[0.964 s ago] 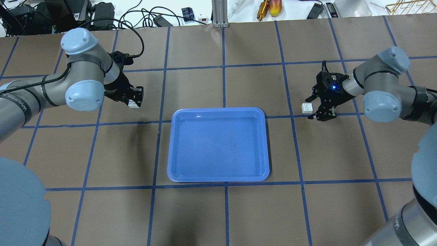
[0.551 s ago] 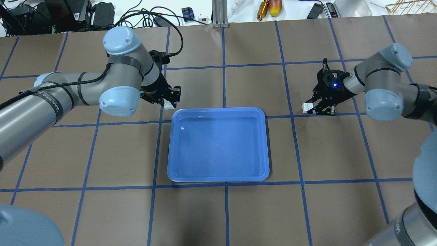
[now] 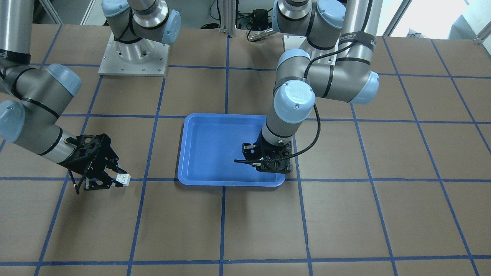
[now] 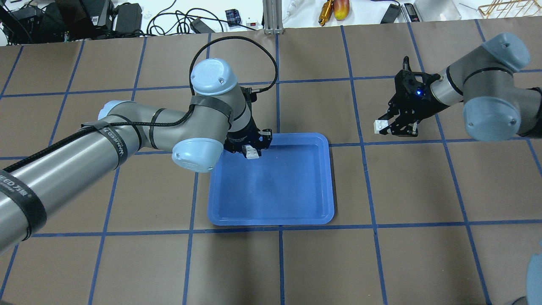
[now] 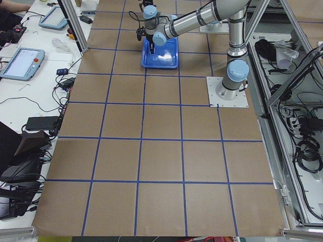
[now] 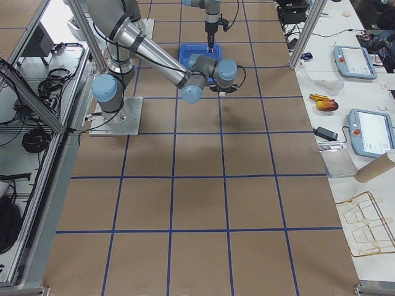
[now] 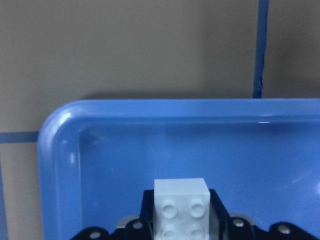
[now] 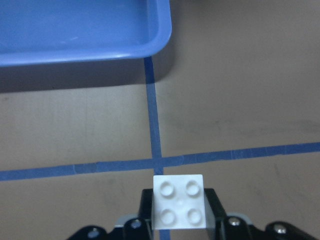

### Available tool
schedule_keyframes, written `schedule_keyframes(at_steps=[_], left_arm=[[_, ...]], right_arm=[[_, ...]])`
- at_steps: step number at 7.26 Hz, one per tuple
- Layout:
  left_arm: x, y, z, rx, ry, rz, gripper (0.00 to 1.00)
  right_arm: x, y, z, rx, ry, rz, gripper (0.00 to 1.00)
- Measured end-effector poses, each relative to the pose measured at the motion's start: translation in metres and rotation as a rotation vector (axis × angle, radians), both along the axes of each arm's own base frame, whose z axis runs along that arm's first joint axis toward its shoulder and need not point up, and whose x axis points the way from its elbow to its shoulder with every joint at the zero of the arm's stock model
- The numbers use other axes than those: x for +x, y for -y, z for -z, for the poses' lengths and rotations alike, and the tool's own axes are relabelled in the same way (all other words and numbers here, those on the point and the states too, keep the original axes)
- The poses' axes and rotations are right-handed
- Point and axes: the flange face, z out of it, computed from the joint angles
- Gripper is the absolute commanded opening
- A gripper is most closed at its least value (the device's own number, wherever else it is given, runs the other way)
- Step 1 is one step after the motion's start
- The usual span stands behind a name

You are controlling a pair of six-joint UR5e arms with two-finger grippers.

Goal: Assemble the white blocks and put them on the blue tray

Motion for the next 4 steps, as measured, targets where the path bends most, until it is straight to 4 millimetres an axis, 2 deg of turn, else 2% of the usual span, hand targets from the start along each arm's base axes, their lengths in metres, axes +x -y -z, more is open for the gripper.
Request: schedule_keyframes(at_steps=[2,4], left_arm=[[-0.016,-0.009,0.015,0.004,-0.002,-0.016,0.35],[-0.020,-0.012,0.030,0.011,0.000,-0.010,0.75]], right_arm=[[0.025,-0.015,-0.029,0.005,-0.001,0.002,0.00],[0.060,-0.034,-0.056,0.010,-0.001,-0.001,0.00]])
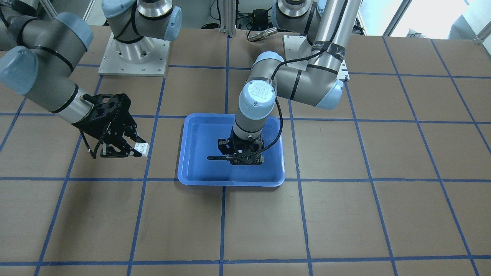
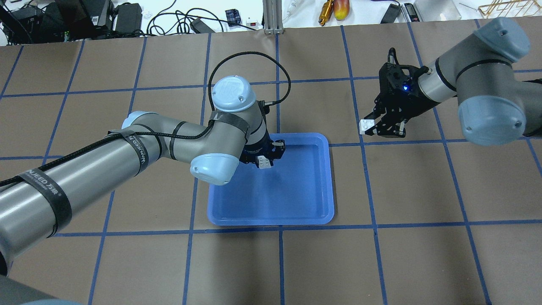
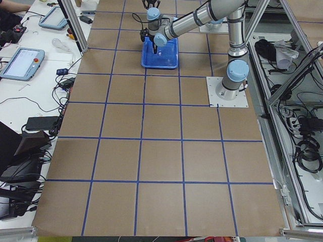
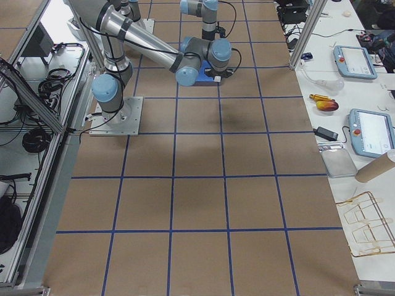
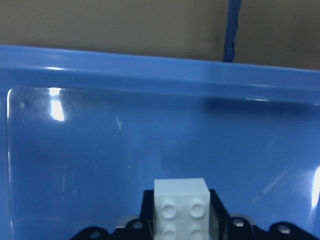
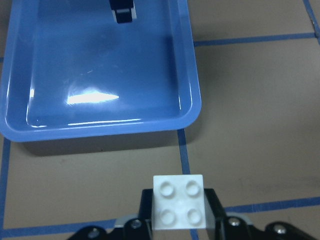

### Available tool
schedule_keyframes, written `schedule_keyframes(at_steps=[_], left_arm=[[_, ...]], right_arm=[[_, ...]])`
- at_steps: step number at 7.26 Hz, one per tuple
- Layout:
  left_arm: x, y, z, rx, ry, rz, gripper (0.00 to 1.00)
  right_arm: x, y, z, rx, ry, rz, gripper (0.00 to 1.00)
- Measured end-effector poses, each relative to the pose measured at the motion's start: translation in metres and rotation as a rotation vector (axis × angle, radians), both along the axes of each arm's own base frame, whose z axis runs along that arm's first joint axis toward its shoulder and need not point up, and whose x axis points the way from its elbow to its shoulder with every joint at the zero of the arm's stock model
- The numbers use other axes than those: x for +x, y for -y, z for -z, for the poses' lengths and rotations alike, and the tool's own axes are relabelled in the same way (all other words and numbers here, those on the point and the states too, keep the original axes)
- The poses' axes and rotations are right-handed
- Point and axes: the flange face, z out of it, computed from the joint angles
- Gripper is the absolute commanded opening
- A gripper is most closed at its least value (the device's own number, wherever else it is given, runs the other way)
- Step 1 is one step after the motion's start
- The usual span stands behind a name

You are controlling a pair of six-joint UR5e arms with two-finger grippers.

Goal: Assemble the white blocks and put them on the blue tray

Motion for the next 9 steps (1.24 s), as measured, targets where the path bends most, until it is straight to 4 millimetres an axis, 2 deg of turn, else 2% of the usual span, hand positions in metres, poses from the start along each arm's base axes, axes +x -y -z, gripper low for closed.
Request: schedule_keyframes(at_steps=[2,4,5,6,8,9], left_arm=[[-0.003,-0.004,0.007,-0.022,-0.008,0.015,1.00],[-0.002,-0.004,0.005,-0.047,-0.015,0.024,1.00],[0.006,0.003,-0.005,-0.068,-0.022,0.030,1.00],[0.023,0.015,-0.015,-0.079,-0.036,0.023,0.99],[0.061,0.033,-0.025,-0.078,-0.078,0.004,0.55],[0.072,0.037,-0.023,-0.074,-0.092,0.010,0.22]], right_arm=[[0.024,-0.016,-0.005,0.040,0.006,0.003,0.00],[0.064,-0.023,-0.002,0.045,0.006,-0.015,0.00],[0.078,-0.022,0.002,0.041,0.005,-0.012,0.00],[0.087,-0.018,0.010,0.036,0.005,-0.006,0.00],[0.111,-0.011,0.029,0.031,0.006,0.019,0.00],[0.128,-0.006,0.045,0.022,0.007,0.016,0.00]])
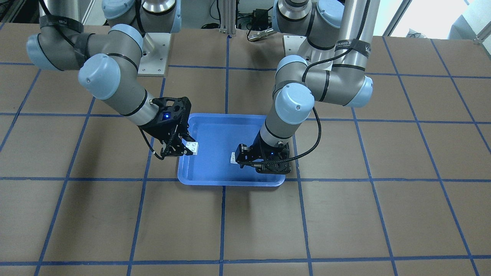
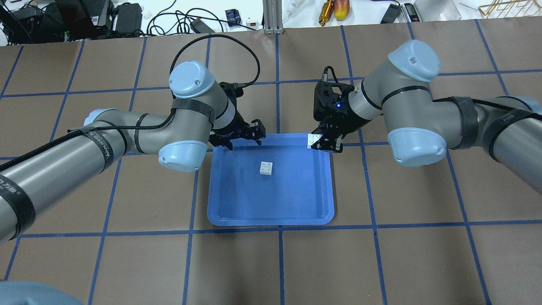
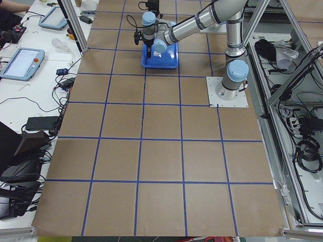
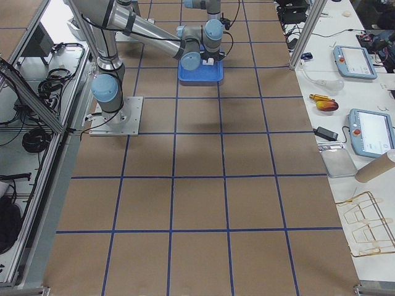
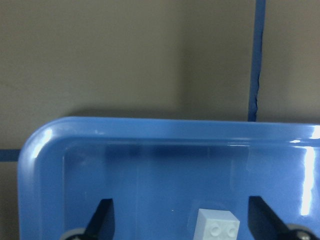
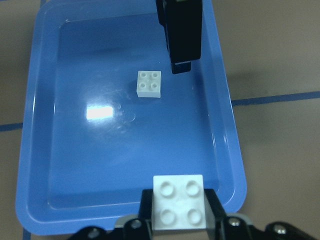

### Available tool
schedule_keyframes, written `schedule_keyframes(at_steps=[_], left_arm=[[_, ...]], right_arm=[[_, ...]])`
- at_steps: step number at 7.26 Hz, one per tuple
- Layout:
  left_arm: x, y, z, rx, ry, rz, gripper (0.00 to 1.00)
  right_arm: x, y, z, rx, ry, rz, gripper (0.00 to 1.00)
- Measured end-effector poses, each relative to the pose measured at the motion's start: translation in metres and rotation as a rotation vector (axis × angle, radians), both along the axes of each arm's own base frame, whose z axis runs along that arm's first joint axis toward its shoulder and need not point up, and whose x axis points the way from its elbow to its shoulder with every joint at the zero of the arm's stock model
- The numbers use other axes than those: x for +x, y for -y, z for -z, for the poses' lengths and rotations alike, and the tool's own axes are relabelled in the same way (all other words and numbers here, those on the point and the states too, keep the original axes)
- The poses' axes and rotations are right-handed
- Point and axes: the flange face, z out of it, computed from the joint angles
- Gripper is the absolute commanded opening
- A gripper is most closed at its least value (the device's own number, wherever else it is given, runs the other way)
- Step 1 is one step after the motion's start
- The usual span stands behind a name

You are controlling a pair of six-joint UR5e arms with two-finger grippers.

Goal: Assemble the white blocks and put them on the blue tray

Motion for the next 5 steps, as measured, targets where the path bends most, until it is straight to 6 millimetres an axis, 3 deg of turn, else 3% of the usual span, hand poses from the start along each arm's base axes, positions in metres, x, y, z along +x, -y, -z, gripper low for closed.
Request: schedule_keyframes(at_steps=[2,5], left_arm=[[0.007,0.000,0.013,0.019,-0.004,0.020,0.05],[0.008,-0.006,0.025,0.046,-0.007,0.019,0.01]], right_arm=[[0.031,0.006,0.033,-0.015,-0.003,0.004,0.00],[0.052,0.001,0.051,-0.017,-0.004,0.001,0.00]])
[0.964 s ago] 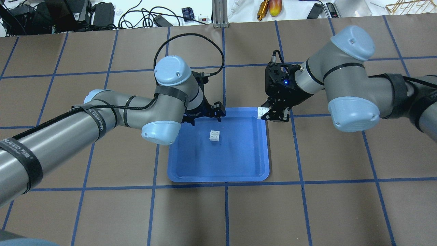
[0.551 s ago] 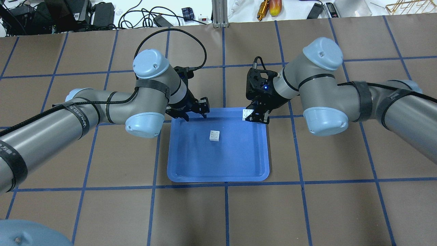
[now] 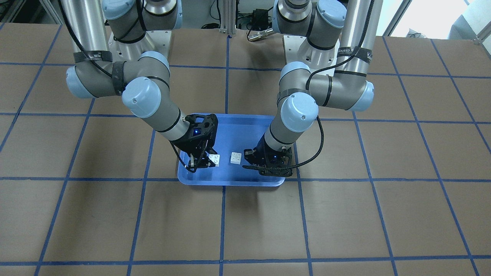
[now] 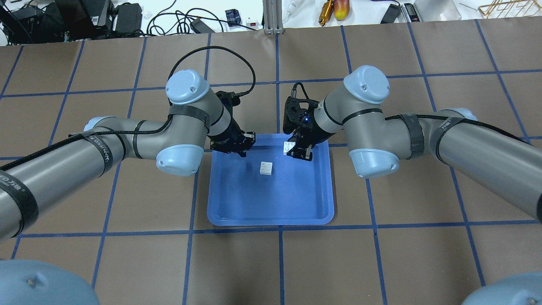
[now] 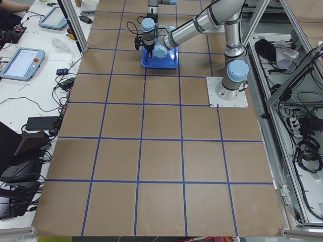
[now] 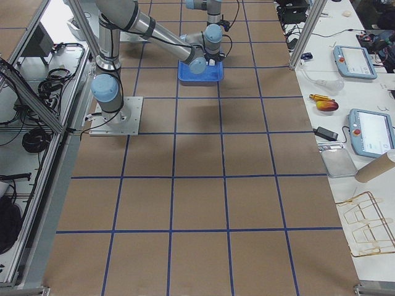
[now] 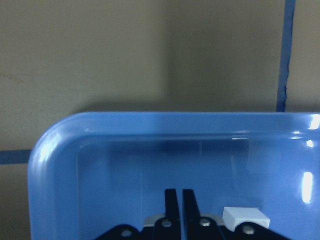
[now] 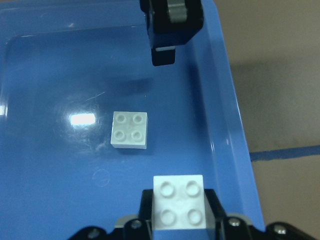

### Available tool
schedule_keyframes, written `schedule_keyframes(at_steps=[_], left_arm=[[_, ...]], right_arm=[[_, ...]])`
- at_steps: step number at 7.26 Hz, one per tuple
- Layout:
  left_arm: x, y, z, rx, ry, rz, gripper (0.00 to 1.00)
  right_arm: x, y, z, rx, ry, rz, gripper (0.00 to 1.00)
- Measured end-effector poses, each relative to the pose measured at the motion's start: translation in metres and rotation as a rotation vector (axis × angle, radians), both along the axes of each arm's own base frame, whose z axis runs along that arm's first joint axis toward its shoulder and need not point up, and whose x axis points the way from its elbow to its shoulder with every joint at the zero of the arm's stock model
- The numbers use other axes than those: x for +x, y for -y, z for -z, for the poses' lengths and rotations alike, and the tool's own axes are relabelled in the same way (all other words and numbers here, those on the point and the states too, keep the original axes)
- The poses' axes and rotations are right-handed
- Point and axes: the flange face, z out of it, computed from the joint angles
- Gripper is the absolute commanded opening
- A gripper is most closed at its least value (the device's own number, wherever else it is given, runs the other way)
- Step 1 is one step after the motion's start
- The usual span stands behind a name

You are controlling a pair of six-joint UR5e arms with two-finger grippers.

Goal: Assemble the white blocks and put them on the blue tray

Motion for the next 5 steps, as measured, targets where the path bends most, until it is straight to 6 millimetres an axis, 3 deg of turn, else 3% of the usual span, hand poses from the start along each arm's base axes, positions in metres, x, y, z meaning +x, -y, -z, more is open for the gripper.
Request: schedule_keyframes(at_steps=[3,5], left_arm=[[-0.002,-0.004,0.006,0.018,0.001,-0.004,0.00],[-0.004,-0.011,0.014,0.040,-0.001,-0.021,0.00]], right_arm=[[0.003,-0.013,0.016,0.006,0.012,0.005,0.00],[0.015,-0.019,0.025,-0.003,0.019,0.005,0.00]])
